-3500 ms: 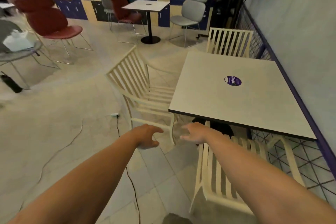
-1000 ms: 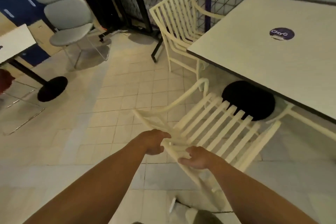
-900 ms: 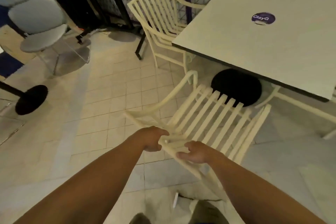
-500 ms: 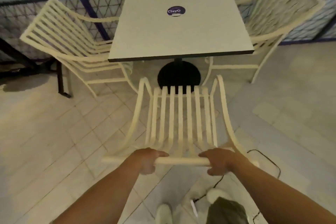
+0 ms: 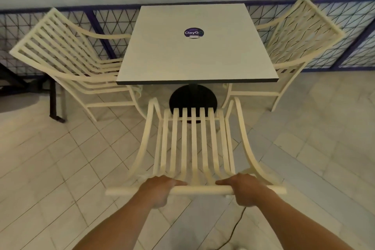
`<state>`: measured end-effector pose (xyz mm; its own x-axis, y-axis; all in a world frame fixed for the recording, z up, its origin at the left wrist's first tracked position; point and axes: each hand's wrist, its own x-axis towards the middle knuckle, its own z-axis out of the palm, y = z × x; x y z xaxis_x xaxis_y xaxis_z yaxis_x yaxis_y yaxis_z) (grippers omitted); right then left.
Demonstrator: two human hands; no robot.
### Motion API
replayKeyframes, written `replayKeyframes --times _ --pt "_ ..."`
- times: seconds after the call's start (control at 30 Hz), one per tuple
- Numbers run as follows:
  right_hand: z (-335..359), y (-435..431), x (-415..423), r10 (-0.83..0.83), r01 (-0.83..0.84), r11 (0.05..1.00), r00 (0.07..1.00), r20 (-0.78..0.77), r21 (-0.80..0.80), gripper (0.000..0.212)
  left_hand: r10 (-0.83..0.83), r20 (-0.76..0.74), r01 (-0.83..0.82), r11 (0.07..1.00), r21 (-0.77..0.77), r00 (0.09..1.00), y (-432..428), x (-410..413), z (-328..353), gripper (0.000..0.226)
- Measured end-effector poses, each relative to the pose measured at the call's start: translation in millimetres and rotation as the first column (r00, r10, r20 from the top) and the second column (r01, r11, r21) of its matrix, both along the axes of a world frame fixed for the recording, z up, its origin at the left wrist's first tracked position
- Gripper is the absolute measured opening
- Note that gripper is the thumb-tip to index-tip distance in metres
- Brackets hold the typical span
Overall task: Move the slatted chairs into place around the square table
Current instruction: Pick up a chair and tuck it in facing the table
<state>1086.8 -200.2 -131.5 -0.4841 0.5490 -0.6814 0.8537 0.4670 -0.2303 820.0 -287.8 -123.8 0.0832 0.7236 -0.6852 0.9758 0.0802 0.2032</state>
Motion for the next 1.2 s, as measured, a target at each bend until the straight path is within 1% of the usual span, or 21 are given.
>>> replayKeyframes --times 0.1,0.2,0.33,0.5,0.63,0.73,0.97,1.2 --pt "-3 18 -7 0.039 -0.039 0.999 0.999 -0.021 0.005 0.074 0.048 -0.030 -0.048 0.999 0.005 0.998 16 -8 -3 0.086" --pt "-5 34 -14 0.057 -0.057 0.998 0.998 -0.024 -0.006 0.073 0.078 -0.028 -0.078 0.997 -0.006 0.997 33 -12 -4 0.082" --pt "-4 55 -21 0.075 -0.075 0.997 0.997 -0.033 0.004 0.073 0.071 -0.044 -0.070 0.997 0.019 0.996 53 -21 -4 0.080" --pt "-4 76 -32 0.044 -0.044 0.999 0.999 -0.023 0.003 0.075 0.039 -0.016 -0.038 0.999 0.028 0.999 77 -34 -6 0.083" --pt "2 86 -44 -0.024 0.024 0.999 1.000 -0.015 0.030 0.072 -0.005 0.013 0.004 0.999 0.053 1.000 94 -48 -9 0.080" --pt "4 91 -45 -0.037 0.036 0.999 0.999 0.015 0.032 0.072 -0.040 0.027 0.039 0.999 0.036 0.999 99 -49 -9 0.078" --pt "-7 90 -48 -0.098 0.096 0.995 0.993 0.063 0.032 0.078 -0.056 0.049 0.056 0.998 0.013 0.997 103 -53 -8 0.077" --pt "-12 92 -49 -0.094 0.091 0.995 0.991 0.096 0.040 0.075 -0.071 0.071 0.071 0.997 -0.005 0.995 106 -56 -8 0.074"
